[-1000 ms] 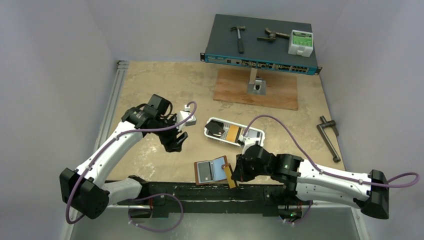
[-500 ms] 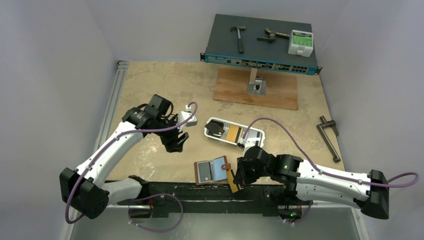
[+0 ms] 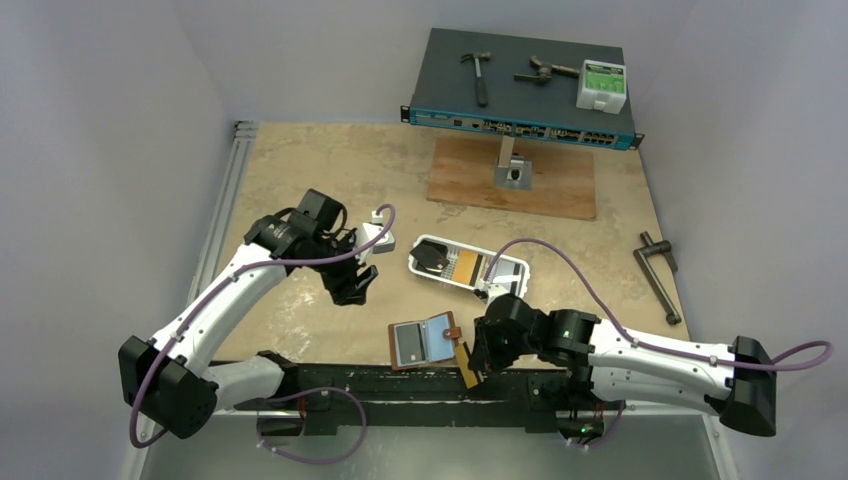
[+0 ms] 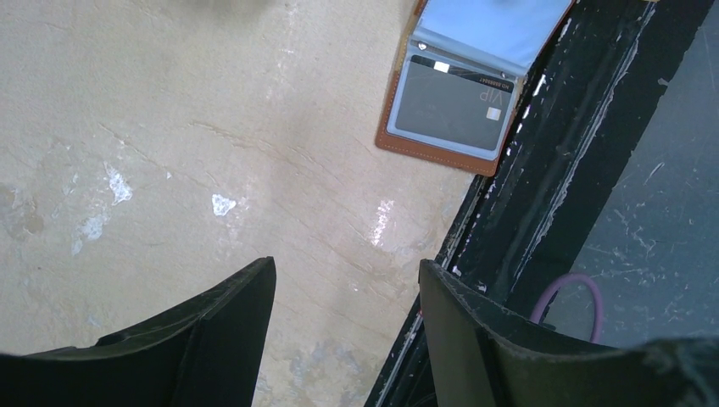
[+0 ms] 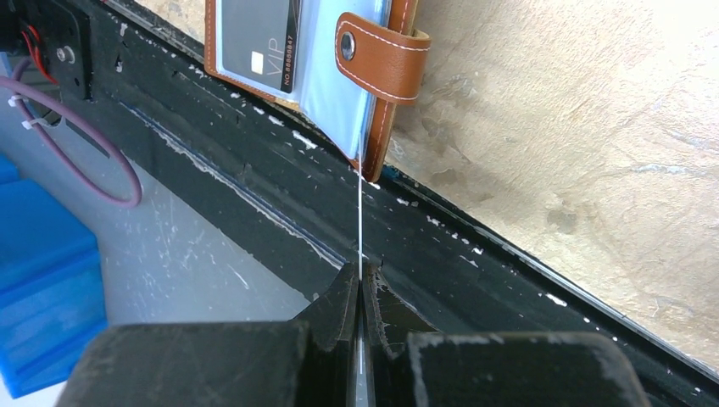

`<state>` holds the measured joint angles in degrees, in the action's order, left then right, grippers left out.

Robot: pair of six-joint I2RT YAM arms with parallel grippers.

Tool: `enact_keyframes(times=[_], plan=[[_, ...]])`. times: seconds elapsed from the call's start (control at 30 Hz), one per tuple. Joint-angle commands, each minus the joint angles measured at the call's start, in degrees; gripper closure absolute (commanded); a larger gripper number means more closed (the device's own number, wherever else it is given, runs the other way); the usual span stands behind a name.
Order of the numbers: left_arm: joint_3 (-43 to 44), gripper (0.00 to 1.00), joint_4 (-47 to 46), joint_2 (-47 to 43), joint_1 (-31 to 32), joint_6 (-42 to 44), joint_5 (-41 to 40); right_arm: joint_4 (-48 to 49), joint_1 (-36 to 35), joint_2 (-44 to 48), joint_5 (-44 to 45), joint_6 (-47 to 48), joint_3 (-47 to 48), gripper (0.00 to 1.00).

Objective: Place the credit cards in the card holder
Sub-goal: Turn over the card slot in the card holder.

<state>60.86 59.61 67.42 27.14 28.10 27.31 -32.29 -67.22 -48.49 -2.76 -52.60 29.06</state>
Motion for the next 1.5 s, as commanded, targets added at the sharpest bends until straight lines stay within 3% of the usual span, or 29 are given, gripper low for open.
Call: enact_keyframes(times=[0.0, 0.73, 1.07, 1.47], plan=[[0.6, 0.38, -0.8, -1.5, 0.3, 0.6, 1.8, 1.6, -0.3, -0.2, -0.9, -0.9, 0.0, 1.00], [-1.3, 0.38, -1.9, -2.0, 0.3, 1.6, 1.3, 5.9, -0.3, -3.5, -1.9, 0.0, 0.1, 1.00], [-0.8, 0.38, -1.5, -1.9, 0.2, 1.8, 1.4, -0.7, -0.2, 0.3, 1.2, -0.2, 1.4, 1.00], [-0.4, 0.38, -1.3, -1.9, 0.2, 1.6, 1.8, 2.7, 0.0, -1.5, -0.2, 0.1, 0.6, 1.00]])
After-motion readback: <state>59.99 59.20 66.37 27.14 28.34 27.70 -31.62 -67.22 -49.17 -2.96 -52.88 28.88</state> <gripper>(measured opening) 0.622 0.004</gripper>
